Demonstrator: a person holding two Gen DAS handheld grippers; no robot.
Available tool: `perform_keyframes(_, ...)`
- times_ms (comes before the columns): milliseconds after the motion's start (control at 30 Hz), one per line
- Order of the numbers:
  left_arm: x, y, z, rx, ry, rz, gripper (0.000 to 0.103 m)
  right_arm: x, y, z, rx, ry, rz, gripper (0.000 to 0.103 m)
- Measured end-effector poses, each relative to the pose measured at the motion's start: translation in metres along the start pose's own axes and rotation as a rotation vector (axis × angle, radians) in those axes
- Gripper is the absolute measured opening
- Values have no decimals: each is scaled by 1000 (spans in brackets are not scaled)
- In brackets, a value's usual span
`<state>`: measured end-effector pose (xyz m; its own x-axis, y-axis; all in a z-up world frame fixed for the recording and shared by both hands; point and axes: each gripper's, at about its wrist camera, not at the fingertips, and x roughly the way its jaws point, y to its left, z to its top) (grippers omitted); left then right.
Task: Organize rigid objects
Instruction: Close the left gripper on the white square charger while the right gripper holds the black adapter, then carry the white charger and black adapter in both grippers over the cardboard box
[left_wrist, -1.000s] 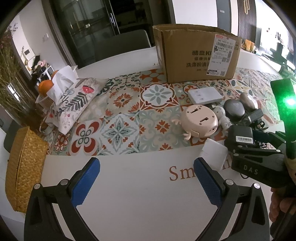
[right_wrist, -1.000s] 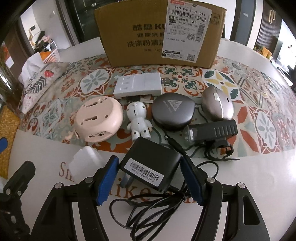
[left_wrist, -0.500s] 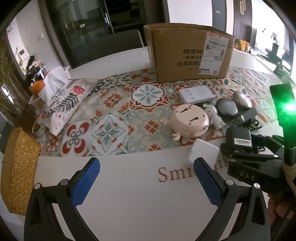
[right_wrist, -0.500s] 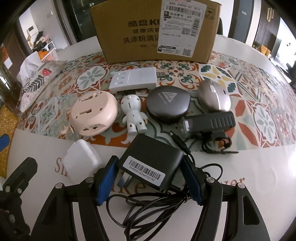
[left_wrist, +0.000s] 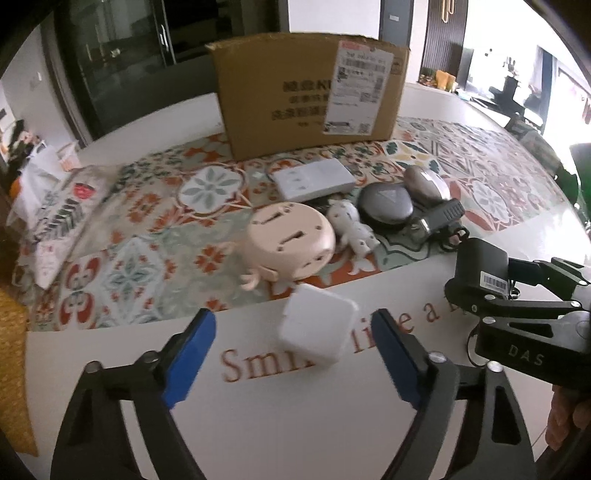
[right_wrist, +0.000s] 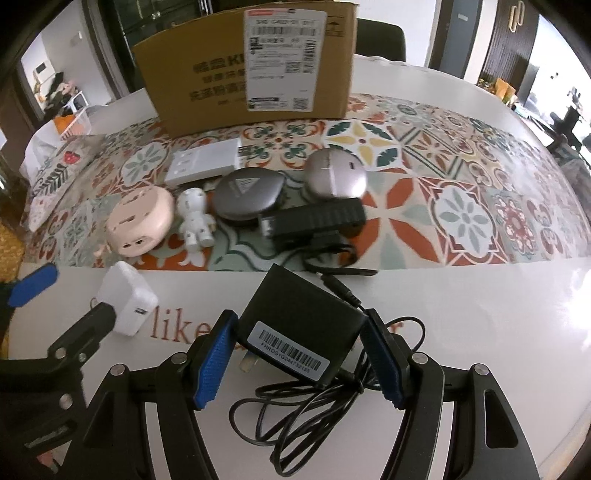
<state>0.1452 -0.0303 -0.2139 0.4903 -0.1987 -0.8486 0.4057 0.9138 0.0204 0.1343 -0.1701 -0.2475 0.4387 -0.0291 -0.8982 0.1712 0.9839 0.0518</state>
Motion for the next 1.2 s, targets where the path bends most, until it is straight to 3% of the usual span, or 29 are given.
perform_keyframes(133, 12, -4, 0, 4, 13, -11, 78, 2, -4, 0, 12, 1, 2, 68)
perform_keyframes(233, 22, -6, -3, 8, 37, -27, 64, 3, -4, -1, 15, 0, 5, 68)
perform_keyframes(433, 30, -7, -10, 13, 47, -50, 53, 5, -3, -3, 17, -1, 16, 68)
perform_keyframes(900, 2, -10, -13, 43, -43, -29, 52, -10, 4, -10, 8, -33, 21, 68)
perform_keyframes(1200, -27, -4, 9, 24, -108, -1, 52, -36, 9, 3, -2, -114, 37, 67)
